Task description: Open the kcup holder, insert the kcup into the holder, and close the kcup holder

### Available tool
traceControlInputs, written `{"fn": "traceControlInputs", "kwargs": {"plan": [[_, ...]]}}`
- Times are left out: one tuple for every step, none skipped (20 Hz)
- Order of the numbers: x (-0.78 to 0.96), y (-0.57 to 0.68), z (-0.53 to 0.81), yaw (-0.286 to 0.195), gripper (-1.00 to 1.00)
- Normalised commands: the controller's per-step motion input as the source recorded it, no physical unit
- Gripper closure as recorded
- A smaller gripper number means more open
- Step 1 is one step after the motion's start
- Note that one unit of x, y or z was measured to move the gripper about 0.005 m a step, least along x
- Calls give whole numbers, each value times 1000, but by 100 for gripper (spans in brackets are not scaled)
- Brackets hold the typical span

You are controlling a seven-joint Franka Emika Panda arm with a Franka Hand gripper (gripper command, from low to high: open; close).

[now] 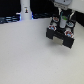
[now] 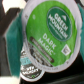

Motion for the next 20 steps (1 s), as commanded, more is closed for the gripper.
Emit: {"fn": "traceControlInputs", "kwargs": {"plan": [[114, -126, 329, -61, 100], [131, -137, 317, -61, 100], [137, -146, 260, -59, 100], [123, -134, 171, -55, 100], [69, -123, 86, -38, 100], [0, -91, 37, -16, 100], [-2, -11, -153, 8, 100], [-10, -8, -171, 6, 100], [-18, -9, -223, 15, 100], [-35, 24, -205, 23, 100], [-31, 19, -216, 14, 100], [-30, 5, -228, 22, 100], [-37, 8, -221, 24, 100], [-44, 12, -216, 26, 100], [-43, 12, -215, 29, 100], [-23, 2, -218, 18, 100], [-11, -8, -219, 12, 100], [-11, -4, -217, 14, 100], [0, 5, -216, 17, 100], [36, 31, -230, 4, 100]]}}
